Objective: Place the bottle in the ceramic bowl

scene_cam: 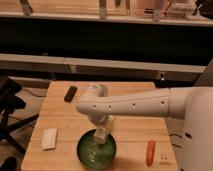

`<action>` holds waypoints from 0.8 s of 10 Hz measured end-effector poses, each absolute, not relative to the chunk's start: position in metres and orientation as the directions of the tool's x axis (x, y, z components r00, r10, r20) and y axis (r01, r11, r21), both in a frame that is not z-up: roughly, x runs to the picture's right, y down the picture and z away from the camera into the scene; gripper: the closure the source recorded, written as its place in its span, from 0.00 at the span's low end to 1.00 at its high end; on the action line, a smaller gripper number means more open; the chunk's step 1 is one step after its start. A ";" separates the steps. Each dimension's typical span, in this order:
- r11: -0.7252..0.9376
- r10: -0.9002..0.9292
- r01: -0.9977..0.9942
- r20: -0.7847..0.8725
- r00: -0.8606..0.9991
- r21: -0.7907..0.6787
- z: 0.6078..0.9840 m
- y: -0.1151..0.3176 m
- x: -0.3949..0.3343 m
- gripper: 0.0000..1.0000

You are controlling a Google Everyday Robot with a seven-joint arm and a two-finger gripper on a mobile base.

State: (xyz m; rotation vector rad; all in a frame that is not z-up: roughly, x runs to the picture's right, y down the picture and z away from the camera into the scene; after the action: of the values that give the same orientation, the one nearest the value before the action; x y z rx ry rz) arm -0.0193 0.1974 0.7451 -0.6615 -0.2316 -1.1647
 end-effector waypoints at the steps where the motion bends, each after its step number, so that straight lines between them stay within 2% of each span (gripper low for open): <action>1: 0.224 -0.779 0.909 0.496 0.384 -0.351 0.739 0.201 -0.031 1.00; 6: 0.240 -0.795 0.911 0.471 0.382 -0.335 0.704 0.222 -0.041 1.00; 7: 0.247 -0.792 0.906 0.467 0.393 -0.343 0.697 0.229 -0.037 0.98; 8: 0.251 -0.788 0.905 0.470 0.398 -0.344 0.692 0.236 -0.036 0.90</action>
State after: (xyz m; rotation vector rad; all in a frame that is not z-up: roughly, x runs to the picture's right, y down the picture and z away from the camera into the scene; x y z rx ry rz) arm -0.0363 0.2365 0.6915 -0.6225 -0.2177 -1.1638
